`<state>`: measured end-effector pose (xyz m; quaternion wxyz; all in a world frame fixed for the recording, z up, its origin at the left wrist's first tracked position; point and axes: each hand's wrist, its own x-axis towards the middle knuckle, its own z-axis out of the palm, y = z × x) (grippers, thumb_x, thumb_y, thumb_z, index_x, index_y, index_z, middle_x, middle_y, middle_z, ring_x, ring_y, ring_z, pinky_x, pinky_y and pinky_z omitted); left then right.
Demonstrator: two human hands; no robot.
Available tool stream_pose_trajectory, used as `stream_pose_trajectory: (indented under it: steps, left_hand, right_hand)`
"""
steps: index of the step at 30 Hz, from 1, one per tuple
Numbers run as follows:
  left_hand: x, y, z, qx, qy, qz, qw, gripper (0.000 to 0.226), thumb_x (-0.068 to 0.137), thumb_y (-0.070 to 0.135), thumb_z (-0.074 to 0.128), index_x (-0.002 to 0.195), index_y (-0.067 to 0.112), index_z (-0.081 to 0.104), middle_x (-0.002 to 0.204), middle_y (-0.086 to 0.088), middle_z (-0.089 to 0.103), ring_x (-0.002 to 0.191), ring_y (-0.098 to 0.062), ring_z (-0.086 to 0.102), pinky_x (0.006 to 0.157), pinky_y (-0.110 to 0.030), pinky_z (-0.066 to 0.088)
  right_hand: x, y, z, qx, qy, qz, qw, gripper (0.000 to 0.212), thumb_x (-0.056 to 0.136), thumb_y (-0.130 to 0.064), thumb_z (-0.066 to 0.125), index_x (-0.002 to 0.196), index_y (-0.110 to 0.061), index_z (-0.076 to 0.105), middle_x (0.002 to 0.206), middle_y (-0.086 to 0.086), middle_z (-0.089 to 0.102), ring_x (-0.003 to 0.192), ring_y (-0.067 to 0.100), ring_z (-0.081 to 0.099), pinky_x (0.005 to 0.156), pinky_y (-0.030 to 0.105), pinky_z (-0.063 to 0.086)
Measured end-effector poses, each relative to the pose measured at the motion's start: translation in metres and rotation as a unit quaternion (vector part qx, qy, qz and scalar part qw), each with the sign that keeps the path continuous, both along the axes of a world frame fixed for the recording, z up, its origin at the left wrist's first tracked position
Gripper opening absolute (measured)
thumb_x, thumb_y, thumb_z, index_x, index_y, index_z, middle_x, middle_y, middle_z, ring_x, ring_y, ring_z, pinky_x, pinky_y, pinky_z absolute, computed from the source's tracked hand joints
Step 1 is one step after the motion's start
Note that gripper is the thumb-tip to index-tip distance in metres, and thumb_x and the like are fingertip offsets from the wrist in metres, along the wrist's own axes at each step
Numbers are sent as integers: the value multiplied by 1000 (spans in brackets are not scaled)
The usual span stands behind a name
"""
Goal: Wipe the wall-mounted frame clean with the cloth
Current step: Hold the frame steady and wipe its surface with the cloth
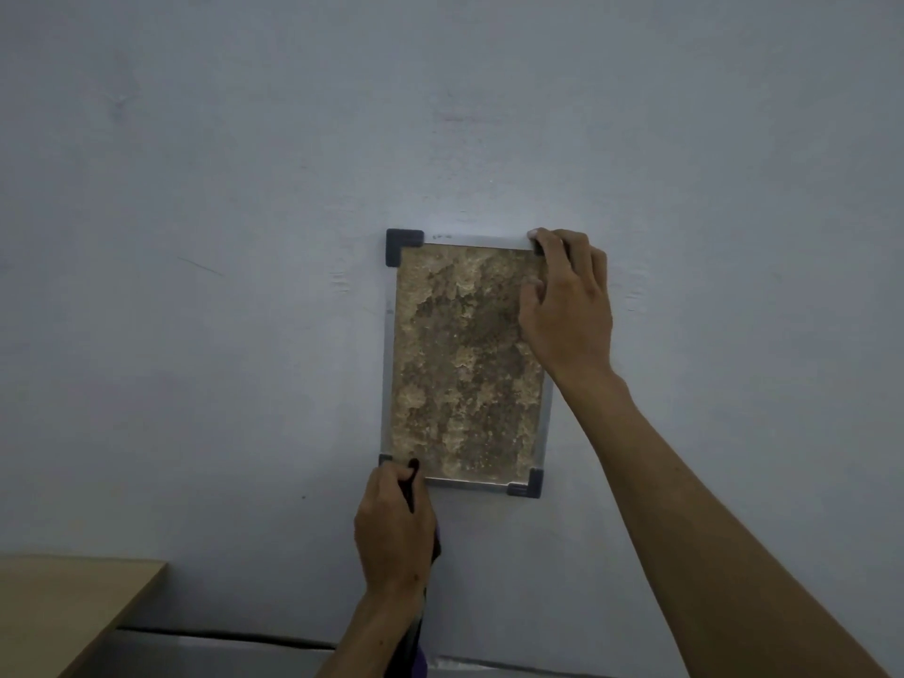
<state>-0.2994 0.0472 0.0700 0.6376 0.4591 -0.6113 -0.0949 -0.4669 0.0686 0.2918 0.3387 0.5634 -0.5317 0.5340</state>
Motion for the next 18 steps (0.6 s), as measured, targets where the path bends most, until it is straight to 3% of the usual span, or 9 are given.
stream_pose_trajectory:
  steps: [4, 6, 11, 15, 18]
  left_hand:
    - [-7, 3, 0, -12, -41, -49, 998, 15, 92, 17, 70, 81, 17, 60, 72, 9, 58, 64, -3, 56, 56, -22, 47]
    - [0, 2, 3, -16, -36, -23, 999, 15, 93, 19, 69, 82, 18, 59, 75, 8, 59, 64, -8, 56, 57, -29, 48]
    - [14, -3, 7, -11, 11, 42, 999, 16, 93, 15, 67, 82, 15, 55, 76, 2, 58, 63, -14, 53, 56, -20, 33]
    - [-16, 2, -3, -16, -33, -29, 999, 15, 94, 15, 67, 84, 19, 56, 72, 6, 59, 59, -5, 54, 54, -12, 41]
    - [-33, 4, -2, -29, -83, -85, 993, 17, 96, 15, 65, 84, 22, 55, 71, 7, 58, 58, -6, 54, 57, -21, 49]
  right_hand:
    - [-2, 2, 1, 7, 7, -2, 1000, 51, 89, -8, 56, 140, -14, 54, 138, 1, 51, 131, 22, 41, 91, 34, 52]
    - [-2, 2, 1, 7, 7, -1, 1000, 51, 90, -9, 56, 140, -15, 54, 138, 1, 50, 131, 21, 41, 91, 35, 53]
    - [0, -1, 0, -1, 1, -1, 1000, 50, 89, -8, 55, 139, -15, 55, 138, 1, 51, 130, 21, 41, 90, 35, 54]
    - [0, -3, -1, -3, -3, -1, 1000, 51, 89, -8, 54, 139, -15, 55, 138, 1, 51, 130, 22, 42, 88, 38, 56]
    - [-2, -2, 0, -4, 3, -2, 1000, 51, 89, -8, 54, 139, -15, 55, 138, 2, 52, 130, 22, 42, 89, 38, 55]
